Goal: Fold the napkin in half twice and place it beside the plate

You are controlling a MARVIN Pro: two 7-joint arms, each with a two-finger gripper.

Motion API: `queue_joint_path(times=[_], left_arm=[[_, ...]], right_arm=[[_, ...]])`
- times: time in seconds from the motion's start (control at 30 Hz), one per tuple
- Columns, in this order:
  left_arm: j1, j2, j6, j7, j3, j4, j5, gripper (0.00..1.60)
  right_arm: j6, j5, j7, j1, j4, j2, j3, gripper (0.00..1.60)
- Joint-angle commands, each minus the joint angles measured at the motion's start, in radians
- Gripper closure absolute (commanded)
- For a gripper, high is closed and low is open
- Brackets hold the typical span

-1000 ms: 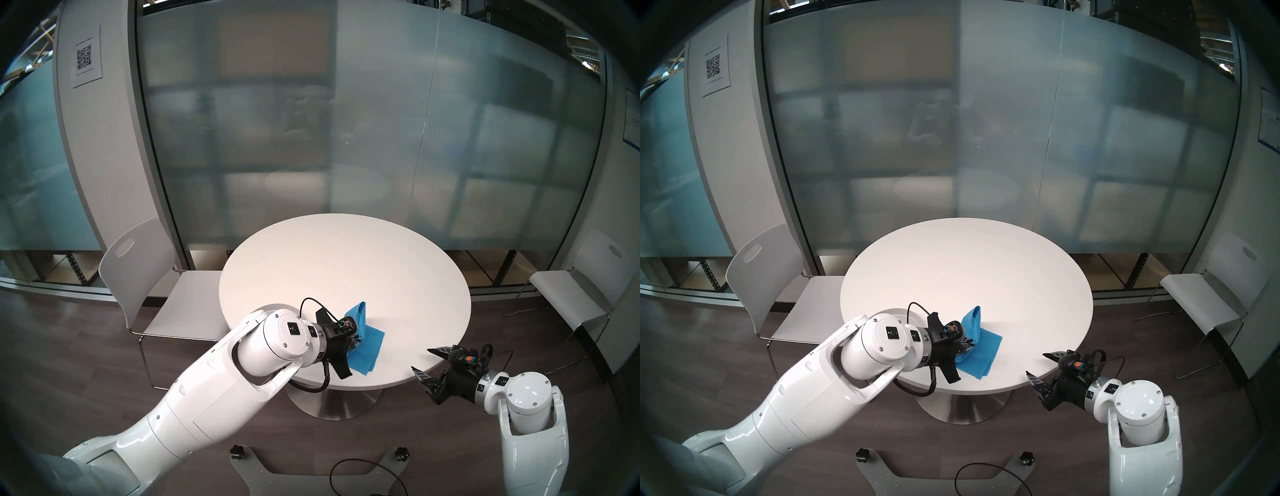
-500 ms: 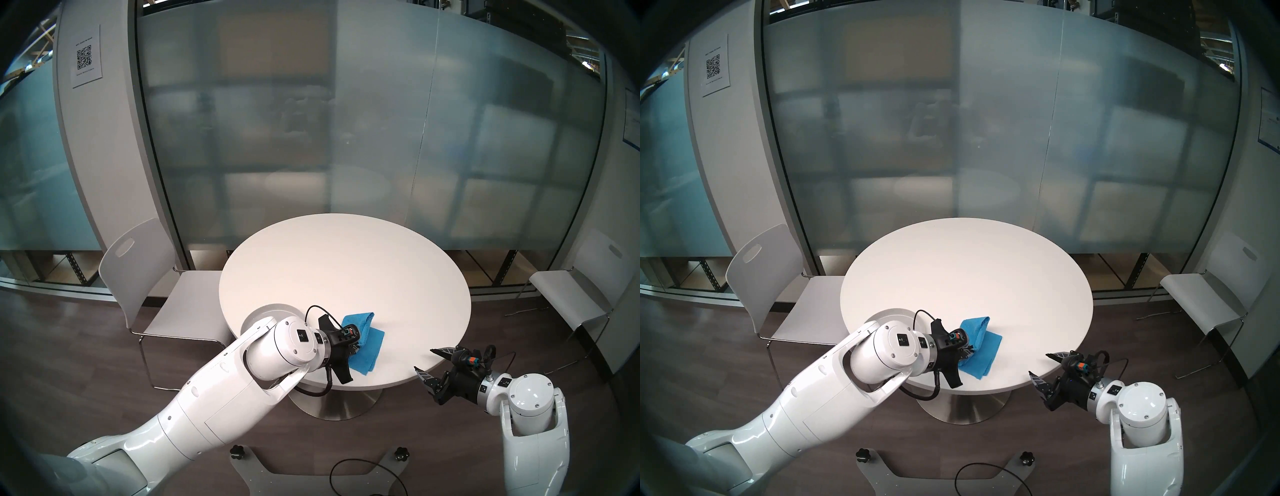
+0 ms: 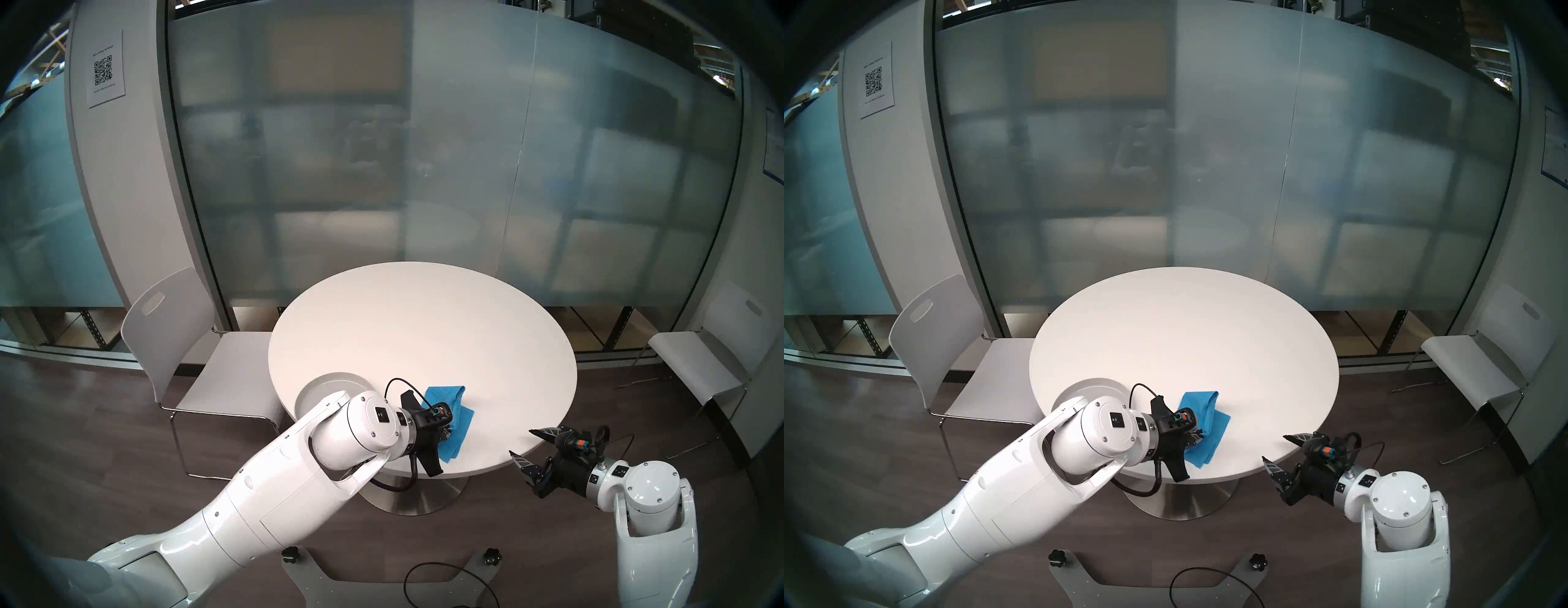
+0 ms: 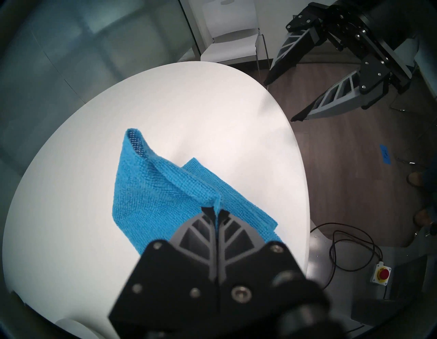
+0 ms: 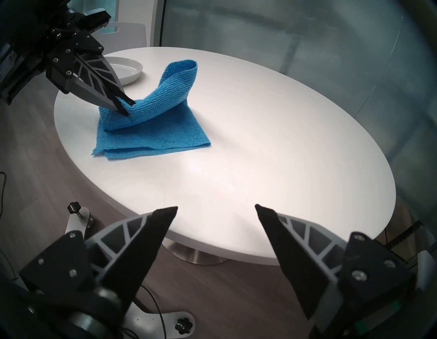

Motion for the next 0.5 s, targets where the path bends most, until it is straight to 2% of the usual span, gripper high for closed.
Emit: queue_joint_path(times=[0.0,0.1,0.3,0.47], left_arm=[[-0.01,-0.004,-0.004,0.002,0.007,-0.023,0.008,1.6],[-0.012,-0.001,-0.001,0.002,0.012,-0.025,0.012,1.57],[-0.012,0.005,-0.006,0.008,0.012,-0.018,0.017,1.29],[-0.025,-0.002,-0.012,0.012,0.006,0.0,0.024,1.31]], right_arm=[[-0.012,0.01,0.004,-0.004,-0.013,-0.003,0.002,0.2],[-0.013,0.011,0.006,-0.008,-0.018,-0.005,0.006,0.19],[-0.016,0.011,0.012,-0.009,-0.019,-0.008,0.011,0.19],[-0.017,0.008,0.018,-0.008,-0.021,-0.011,0.012,0.19]])
